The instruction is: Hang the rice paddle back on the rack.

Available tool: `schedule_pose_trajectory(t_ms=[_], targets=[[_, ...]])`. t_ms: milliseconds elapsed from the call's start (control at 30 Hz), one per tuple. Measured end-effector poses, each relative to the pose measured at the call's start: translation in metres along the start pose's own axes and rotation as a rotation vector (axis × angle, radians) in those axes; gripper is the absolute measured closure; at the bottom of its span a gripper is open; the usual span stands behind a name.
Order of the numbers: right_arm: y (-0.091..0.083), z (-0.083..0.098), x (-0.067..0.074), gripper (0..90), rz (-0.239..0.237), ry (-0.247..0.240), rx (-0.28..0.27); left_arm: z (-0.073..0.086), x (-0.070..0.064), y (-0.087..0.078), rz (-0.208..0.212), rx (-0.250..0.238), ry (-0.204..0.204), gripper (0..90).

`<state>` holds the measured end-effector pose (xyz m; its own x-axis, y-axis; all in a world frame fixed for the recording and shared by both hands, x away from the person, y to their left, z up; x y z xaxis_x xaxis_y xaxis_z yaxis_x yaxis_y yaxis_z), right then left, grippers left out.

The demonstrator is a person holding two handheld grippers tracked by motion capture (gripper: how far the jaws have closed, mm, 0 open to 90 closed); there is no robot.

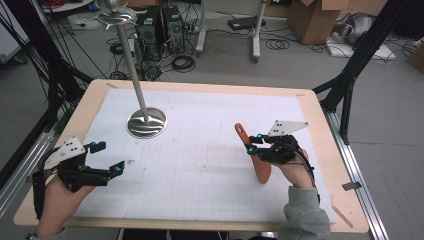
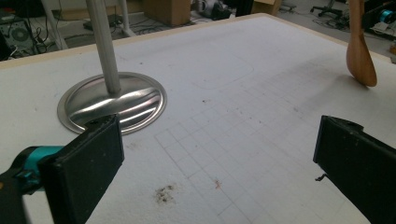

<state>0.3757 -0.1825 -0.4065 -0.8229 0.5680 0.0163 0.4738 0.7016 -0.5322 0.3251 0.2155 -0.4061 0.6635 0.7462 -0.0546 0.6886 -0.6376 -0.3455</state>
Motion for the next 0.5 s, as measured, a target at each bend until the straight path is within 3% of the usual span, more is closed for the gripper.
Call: schedule_pose_trajectory(t_ms=[500], targets=[[-0.013,-0.023,0.005,64.9,-0.008,0.003,-0.135,0.000,0.000,-0.004,-0.006,-0.004,-0.002,2.2]])
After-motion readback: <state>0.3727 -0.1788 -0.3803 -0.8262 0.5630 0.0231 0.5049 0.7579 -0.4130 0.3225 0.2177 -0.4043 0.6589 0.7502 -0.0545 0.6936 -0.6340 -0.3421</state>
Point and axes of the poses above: each handheld gripper's, and its own axes: y roughly forward along the jaws, z roughly out of its underside, x roughly to its left, the point moved 10 cm from there along y, roughly forward along the jaws, and after that the axes turned 2 degrees about y, right-handed, at the moved point
